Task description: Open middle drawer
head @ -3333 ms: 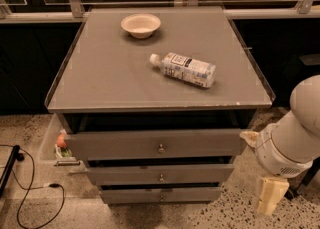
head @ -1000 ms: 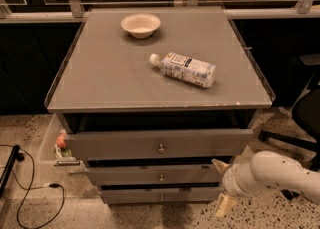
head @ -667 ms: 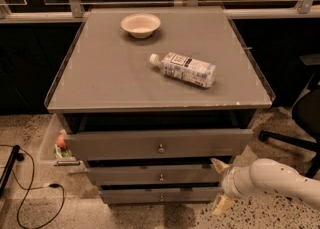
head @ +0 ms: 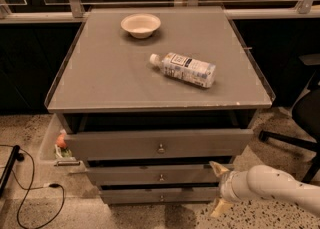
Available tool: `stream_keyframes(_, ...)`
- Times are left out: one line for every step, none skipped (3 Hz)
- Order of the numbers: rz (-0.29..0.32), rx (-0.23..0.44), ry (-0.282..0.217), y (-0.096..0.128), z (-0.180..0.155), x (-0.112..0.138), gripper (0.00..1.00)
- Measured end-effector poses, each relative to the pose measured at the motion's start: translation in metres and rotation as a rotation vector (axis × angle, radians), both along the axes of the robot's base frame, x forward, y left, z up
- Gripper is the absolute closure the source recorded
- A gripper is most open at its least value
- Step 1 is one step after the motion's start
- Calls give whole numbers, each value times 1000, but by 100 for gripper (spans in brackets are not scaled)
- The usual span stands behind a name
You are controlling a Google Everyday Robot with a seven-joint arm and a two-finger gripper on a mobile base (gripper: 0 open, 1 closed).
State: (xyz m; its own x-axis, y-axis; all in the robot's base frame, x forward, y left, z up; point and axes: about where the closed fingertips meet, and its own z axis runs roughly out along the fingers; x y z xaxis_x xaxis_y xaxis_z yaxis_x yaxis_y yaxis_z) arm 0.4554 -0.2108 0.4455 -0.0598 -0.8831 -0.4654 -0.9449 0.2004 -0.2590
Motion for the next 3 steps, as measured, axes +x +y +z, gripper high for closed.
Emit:
stream_keyframes(27, -3, -28, 3, -26, 5, 0)
stream_keyframes(73, -14, -68, 12, -39, 18, 0)
stream_keyframes(122, -38, -119, 21, -40, 36, 0)
